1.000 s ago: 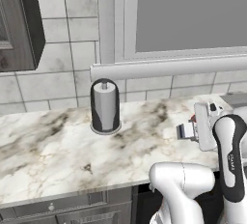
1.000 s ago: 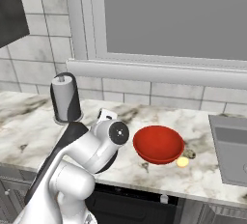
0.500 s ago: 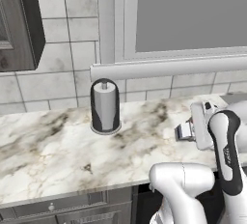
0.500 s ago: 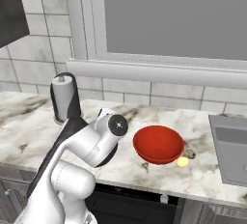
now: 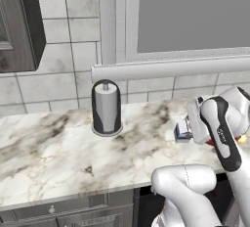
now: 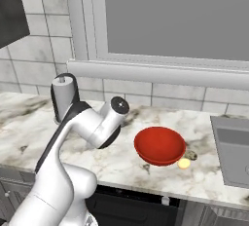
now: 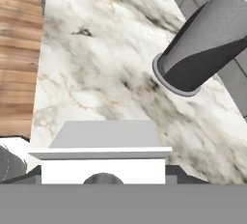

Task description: Gather the eggs and milk located in the vicinity of the sink area and place them right next to the bowl.

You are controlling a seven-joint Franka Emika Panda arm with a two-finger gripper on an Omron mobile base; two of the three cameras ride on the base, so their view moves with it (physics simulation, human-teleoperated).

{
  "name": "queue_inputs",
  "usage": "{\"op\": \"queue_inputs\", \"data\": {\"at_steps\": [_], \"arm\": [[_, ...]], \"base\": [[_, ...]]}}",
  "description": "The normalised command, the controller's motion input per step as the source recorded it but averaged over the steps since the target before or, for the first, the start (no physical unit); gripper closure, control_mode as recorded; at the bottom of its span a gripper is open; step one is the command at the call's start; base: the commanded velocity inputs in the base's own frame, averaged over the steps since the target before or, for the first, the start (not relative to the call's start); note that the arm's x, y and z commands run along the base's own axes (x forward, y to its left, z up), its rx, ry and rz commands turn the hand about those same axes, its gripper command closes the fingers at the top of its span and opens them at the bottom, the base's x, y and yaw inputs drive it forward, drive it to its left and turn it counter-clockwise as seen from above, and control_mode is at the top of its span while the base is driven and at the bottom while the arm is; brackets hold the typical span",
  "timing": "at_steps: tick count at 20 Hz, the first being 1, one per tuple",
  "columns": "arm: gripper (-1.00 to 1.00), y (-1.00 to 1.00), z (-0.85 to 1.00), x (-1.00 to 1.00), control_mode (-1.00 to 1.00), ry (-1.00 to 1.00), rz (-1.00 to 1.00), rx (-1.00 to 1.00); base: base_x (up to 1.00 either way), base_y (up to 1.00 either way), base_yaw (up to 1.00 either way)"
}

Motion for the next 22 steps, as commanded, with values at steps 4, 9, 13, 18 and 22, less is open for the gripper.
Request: {"op": "queue_inputs", "data": {"at_steps": [4,9,13,18,22], "arm": [[1.00,-0.08,-0.02,0.17,-1.00,0.02,-0.04,-0.05],[1.00,-0.13,-0.08,0.05,-1.00,0.09,-0.08,-0.07],[1.00,-0.09,-0.11,0.07,-1.00,0.12,-0.10,-0.12],[1.00,-0.07,-0.29,0.13,-1.00,0.07,-0.08,-0.11],[1.00,0.00,-0.43,0.09,-1.00,0.00,-0.02,-0.01]], "base": [[0.00,0.00,0.00],[0.00,0.00,0.00],[0.00,0.00,0.00],[0.00,0.00,0.00],[0.00,0.00,0.00]]}}
